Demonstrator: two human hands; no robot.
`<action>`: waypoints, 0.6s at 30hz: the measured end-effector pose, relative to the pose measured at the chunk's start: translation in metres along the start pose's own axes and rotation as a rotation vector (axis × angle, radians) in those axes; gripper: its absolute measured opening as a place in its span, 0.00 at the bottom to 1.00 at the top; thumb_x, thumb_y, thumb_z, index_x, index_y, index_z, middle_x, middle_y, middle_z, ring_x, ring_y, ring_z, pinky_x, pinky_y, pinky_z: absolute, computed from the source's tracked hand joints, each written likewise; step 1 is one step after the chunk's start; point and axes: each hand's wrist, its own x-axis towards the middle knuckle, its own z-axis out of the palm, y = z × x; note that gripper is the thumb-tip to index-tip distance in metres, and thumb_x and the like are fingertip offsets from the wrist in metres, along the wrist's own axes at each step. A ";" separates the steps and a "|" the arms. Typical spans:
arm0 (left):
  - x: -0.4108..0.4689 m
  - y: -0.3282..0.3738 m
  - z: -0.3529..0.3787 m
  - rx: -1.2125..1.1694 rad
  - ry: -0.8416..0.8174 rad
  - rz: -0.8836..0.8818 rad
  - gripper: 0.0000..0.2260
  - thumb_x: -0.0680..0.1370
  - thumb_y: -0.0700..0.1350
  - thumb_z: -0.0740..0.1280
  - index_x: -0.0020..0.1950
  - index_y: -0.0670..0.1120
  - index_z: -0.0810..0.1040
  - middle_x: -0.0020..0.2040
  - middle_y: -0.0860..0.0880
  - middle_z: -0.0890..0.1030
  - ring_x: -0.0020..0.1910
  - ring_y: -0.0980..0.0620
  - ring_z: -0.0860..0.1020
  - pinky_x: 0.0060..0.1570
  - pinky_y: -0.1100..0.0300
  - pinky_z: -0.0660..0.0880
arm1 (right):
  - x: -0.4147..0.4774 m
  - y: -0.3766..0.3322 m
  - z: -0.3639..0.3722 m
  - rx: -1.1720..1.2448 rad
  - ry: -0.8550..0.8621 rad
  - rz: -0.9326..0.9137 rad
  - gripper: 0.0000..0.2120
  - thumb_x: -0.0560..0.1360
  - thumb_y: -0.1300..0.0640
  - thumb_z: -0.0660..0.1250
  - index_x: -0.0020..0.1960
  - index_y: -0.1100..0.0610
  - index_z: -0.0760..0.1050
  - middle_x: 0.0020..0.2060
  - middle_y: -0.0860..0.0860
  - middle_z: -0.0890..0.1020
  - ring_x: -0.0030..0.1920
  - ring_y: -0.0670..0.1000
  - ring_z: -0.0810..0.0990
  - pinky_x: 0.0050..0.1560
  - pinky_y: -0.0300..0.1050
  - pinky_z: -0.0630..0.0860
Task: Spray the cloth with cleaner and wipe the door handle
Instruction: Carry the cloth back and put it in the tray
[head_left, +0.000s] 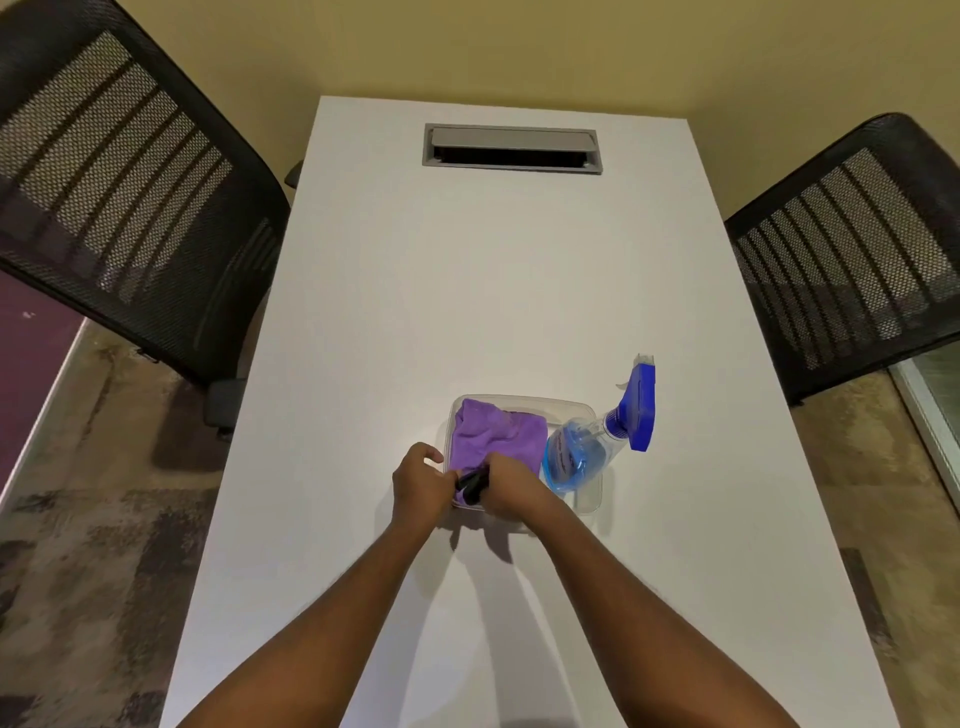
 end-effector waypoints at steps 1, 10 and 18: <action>0.000 0.000 0.000 -0.006 0.007 -0.018 0.11 0.70 0.38 0.74 0.47 0.42 0.73 0.41 0.40 0.80 0.40 0.38 0.81 0.41 0.50 0.80 | -0.005 0.002 0.000 0.004 0.000 -0.012 0.12 0.79 0.60 0.62 0.60 0.65 0.73 0.54 0.60 0.79 0.48 0.55 0.76 0.41 0.41 0.69; -0.003 0.001 0.000 -0.063 0.032 -0.096 0.11 0.70 0.42 0.77 0.47 0.39 0.78 0.46 0.38 0.82 0.42 0.38 0.82 0.45 0.46 0.82 | 0.011 -0.007 -0.001 -0.113 -0.100 0.094 0.20 0.80 0.49 0.61 0.64 0.62 0.75 0.57 0.59 0.79 0.55 0.58 0.78 0.50 0.46 0.69; -0.006 0.001 0.003 -0.121 0.053 -0.130 0.12 0.69 0.42 0.77 0.45 0.38 0.78 0.45 0.39 0.82 0.43 0.38 0.82 0.46 0.44 0.82 | 0.026 -0.008 0.019 -0.321 0.109 0.100 0.14 0.79 0.49 0.60 0.58 0.56 0.75 0.56 0.55 0.80 0.58 0.57 0.76 0.60 0.53 0.67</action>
